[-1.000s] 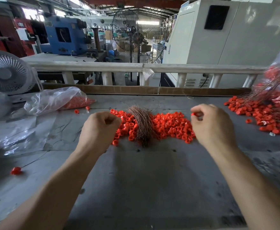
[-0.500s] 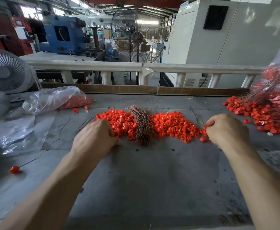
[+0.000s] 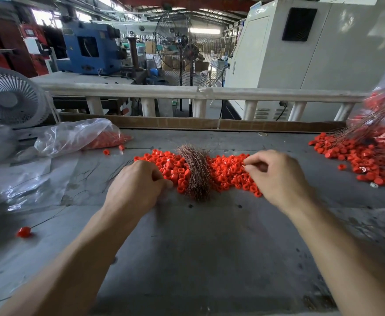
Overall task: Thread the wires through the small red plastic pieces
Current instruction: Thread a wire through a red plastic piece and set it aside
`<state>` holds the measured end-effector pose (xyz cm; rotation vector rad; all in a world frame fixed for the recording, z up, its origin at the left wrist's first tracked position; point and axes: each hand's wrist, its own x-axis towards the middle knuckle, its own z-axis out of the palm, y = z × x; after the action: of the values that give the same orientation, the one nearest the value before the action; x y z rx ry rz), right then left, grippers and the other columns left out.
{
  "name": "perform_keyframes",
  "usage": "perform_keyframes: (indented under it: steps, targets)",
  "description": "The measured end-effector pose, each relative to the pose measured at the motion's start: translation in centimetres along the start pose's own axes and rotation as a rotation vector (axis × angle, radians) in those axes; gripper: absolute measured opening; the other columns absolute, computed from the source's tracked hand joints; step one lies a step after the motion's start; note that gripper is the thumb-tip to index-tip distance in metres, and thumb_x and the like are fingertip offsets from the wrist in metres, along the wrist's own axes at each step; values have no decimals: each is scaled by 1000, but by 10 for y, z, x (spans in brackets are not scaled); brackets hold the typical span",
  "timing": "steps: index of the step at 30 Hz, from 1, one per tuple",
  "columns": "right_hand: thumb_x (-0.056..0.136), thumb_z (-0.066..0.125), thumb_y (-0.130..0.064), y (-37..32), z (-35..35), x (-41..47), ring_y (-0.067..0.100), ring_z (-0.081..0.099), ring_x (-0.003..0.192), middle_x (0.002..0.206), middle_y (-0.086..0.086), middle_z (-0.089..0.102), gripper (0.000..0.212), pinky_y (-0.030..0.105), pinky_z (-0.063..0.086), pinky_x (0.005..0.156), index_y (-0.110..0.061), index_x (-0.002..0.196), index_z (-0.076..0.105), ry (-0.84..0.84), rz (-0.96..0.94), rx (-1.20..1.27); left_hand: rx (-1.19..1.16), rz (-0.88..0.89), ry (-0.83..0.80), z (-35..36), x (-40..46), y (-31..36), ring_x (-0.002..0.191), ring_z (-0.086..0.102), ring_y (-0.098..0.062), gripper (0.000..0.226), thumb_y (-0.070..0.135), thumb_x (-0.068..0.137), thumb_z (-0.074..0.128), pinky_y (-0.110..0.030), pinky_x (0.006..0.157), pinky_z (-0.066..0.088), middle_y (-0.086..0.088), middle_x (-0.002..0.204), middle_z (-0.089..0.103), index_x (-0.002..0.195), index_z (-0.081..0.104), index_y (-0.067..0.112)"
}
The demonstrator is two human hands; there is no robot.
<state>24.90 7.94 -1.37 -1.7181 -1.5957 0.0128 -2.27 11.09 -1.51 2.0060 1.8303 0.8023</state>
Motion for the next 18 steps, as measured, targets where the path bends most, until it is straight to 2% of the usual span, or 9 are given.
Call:
perform_keyframes:
  steps: [2,4,7,10,12,15,18]
  targets:
    - [88,76,-21,-9,11,-5,9,65,83,92,-12,71,7,29,52,83,-26,91,79,-105,-76,20,-30,-12,11,1,1,1,63,66,-21,25,39,84,81,-43,65,60,4,64,71,70,69,23]
    - [88,77,-22,-15,21,-9,6,61,80,89,-14,68,8,26,48,80,-26,94,79,-158,-122,14,-98,-22,8,2,2,2,57,68,-23,24,36,84,81,-42,60,60,1,60,70,71,68,21]
    - [87,78,-23,-23,29,-14,5,54,78,86,-16,63,13,25,46,78,-26,100,77,-189,-175,21,-213,-18,-22,2,1,5,44,65,-15,19,28,88,78,-28,44,49,-2,57,69,72,69,21]
    - [87,78,-24,-31,31,-17,4,50,81,86,-18,58,16,26,45,79,-28,102,75,-224,-264,33,-421,-47,-62,0,-1,10,36,56,-10,12,14,91,75,-18,33,37,-3,52,67,80,73,13]
    - [88,77,-26,-34,31,-19,2,46,86,90,-18,57,17,26,44,80,-30,103,72,-252,-323,9,-541,-74,-93,-2,-3,13,36,56,-6,4,5,92,72,-14,32,35,-1,49,64,90,73,8]
    - [87,78,-28,-39,32,-21,3,47,93,95,-17,58,18,28,46,84,-30,102,68,-271,-382,-34,-607,-69,-125,-3,-6,17,37,57,-5,12,-3,91,70,-11,31,34,-6,55,65,102,73,1]
    - [87,78,-28,-43,34,-22,7,52,101,100,-16,59,20,34,49,87,-28,103,66,-284,-420,-54,-606,-64,-143,-4,-6,18,38,57,-3,16,-5,92,68,-10,32,33,-11,64,65,106,72,-1]
